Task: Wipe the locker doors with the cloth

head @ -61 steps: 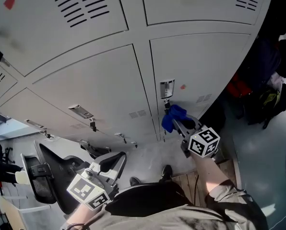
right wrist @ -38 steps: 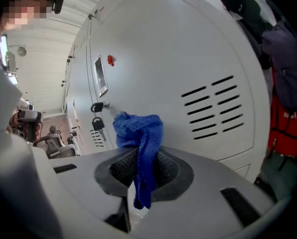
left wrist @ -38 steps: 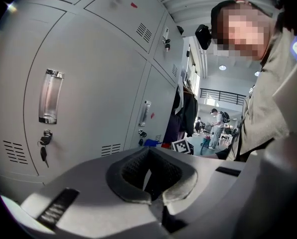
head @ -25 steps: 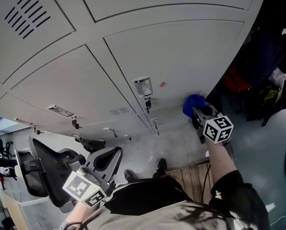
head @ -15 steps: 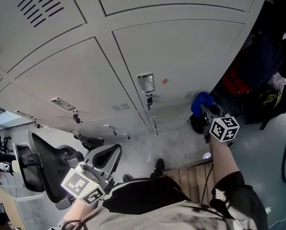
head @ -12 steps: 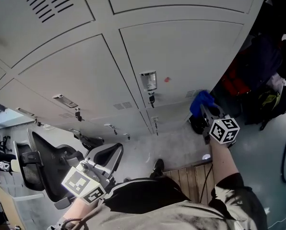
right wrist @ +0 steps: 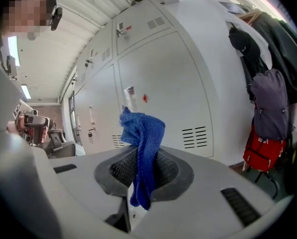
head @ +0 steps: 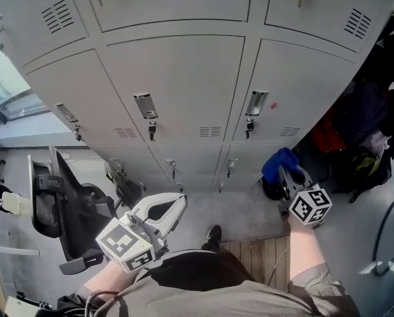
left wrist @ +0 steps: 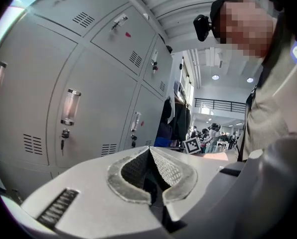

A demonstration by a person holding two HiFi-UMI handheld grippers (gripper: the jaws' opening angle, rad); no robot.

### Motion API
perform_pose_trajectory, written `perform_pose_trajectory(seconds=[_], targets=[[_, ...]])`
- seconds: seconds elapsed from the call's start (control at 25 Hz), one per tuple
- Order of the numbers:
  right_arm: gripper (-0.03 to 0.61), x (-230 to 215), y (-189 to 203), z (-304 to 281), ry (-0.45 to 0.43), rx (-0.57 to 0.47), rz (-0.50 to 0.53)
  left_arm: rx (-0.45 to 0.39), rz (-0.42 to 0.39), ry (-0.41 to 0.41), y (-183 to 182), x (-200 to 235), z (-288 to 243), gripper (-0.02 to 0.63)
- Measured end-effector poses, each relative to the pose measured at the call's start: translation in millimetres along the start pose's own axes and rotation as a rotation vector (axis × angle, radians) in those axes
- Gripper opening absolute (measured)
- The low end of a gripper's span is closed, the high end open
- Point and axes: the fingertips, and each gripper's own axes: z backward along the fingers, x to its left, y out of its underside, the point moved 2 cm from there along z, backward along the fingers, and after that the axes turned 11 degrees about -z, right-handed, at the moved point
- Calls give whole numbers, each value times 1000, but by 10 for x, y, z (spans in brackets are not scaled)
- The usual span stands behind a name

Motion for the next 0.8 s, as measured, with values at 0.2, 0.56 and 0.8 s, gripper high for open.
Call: perform_pose_trajectory(seconds=[0.2, 0.56, 0.8], targets=[[54, 690, 228, 473, -75, 59, -1, -24, 53, -7, 145, -338, 293, 0], [54, 2708, 714, 706, -314, 136, 51, -66, 20, 15, 224, -428, 1034, 0], [54, 3369, 745, 797, -465, 172, 101, -102, -16, -71, -63, -474, 1188, 0]])
